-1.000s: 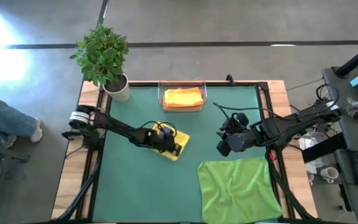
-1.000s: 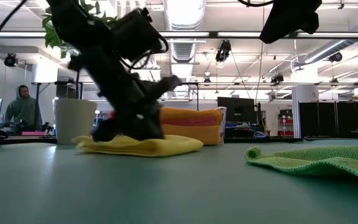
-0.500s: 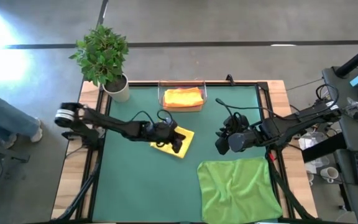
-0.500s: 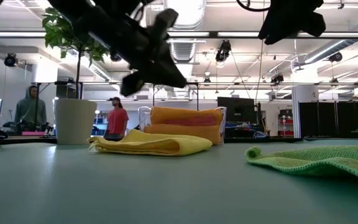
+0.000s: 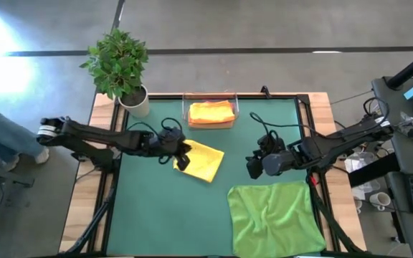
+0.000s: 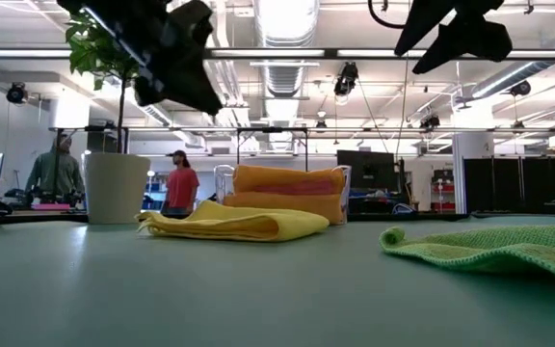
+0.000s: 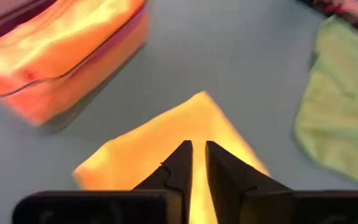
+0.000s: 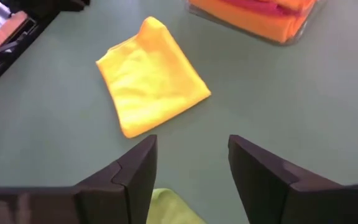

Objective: Fold microfiber towels
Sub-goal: Put the yellow microfiber cloth into the bin

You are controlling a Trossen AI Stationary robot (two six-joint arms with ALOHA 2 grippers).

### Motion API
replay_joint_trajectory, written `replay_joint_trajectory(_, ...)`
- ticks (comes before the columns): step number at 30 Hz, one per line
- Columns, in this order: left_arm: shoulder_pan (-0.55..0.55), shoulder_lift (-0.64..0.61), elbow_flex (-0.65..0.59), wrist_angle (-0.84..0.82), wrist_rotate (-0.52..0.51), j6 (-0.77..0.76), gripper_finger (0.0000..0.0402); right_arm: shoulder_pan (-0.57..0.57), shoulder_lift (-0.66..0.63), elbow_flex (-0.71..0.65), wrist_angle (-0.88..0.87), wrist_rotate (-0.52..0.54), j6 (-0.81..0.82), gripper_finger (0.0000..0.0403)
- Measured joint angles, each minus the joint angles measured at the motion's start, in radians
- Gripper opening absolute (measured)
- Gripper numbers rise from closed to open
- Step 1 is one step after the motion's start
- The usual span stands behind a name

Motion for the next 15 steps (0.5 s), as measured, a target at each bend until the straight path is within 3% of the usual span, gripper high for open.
replay_joint_trajectory(10, 0.0, -0.107, -0.004, -0.231, -0.013, 0.0, 0.0145, 0.0, 0.126, 0.0, 0.056, -0.036, 0.153, 0.0187)
replay_joint_trajectory(15, 0.0, -0.126, -0.032, -0.334, 0.001, -0.004, 0.0165, 0.0, 0.223, 0.0, 0.06, -0.08, 0.279, 0.0189)
